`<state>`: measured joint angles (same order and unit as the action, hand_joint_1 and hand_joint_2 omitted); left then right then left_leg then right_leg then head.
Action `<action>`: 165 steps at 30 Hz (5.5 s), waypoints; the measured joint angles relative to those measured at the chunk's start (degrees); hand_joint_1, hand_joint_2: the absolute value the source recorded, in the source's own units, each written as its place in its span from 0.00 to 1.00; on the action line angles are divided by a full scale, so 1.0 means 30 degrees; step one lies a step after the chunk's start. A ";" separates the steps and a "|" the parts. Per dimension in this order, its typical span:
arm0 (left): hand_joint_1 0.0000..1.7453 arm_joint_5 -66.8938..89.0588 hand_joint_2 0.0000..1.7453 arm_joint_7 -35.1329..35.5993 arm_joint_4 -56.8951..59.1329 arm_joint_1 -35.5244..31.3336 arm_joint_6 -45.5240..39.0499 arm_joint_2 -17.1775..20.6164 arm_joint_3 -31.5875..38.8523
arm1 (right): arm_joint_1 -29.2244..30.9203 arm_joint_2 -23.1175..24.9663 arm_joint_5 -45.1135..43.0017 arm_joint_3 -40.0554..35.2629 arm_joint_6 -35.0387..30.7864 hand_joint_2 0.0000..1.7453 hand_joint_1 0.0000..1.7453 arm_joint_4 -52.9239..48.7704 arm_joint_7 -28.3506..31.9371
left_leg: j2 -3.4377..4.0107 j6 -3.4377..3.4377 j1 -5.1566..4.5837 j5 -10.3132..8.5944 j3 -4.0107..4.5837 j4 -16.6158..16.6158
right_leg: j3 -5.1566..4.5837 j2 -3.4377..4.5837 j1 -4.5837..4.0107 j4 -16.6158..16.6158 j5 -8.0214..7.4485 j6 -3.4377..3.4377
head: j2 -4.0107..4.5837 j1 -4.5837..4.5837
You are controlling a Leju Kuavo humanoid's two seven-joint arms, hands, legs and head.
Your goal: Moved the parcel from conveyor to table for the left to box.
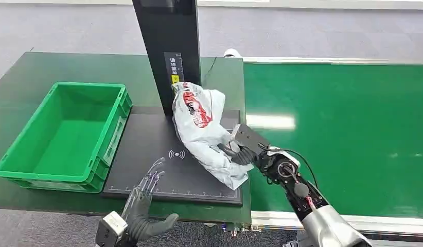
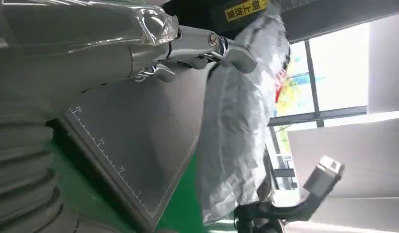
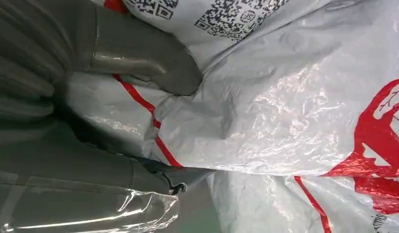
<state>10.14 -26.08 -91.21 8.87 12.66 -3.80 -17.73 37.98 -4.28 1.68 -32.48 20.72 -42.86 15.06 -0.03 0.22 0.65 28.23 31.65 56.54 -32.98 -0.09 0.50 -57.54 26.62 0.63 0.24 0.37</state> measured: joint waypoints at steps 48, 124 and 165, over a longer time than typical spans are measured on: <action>0.00 1.0410 1.00 0.4123 0.3638 -0.6951 -0.5385 0.0263 -0.1485 | -1.0985 0.3452 -0.8123 0.8473 -0.1545 1.00 0.00 -1.3757 0.3854 | -0.0017 -0.0001 0.0000 -0.0044 -0.0027 0.0004 | 0.0004 -0.0015 -0.0002 0.0005 -0.0055 -0.0029 | 0.0000 0.0000; 1.00 -0.4300 1.00 -0.0950 -0.3673 -0.6695 -0.8407 0.1078 0.6177 | -1.3156 0.4086 -0.9252 0.9997 -0.2616 1.00 0.00 -1.5513 0.2900 | 0.0021 0.0003 0.0006 -0.0045 0.0032 -0.0004 | -0.0053 0.0013 -0.0011 -0.0001 -0.0048 -0.0036 | 0.0000 0.0000; 0.00 -0.3831 1.00 -0.3666 0.2618 -0.8862 -1.3678 0.2126 0.7285 | -1.1985 0.4109 -0.9588 0.9523 -0.3141 1.00 0.00 -1.4347 0.2251 | 0.0064 0.0030 0.0012 -0.0012 0.0051 -0.0002 | -0.0087 0.0055 -0.0017 -0.0003 -0.0041 -0.0045 | 0.0000 0.0007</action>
<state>-1.35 -37.07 -83.36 -17.71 -28.38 2.58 4.13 2.02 8.04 -27.08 -3.91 11.30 -85.90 21.81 0.16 0.31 0.69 28.20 31.80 56.53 -33.24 0.07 0.45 -57.54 26.50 0.50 0.24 0.39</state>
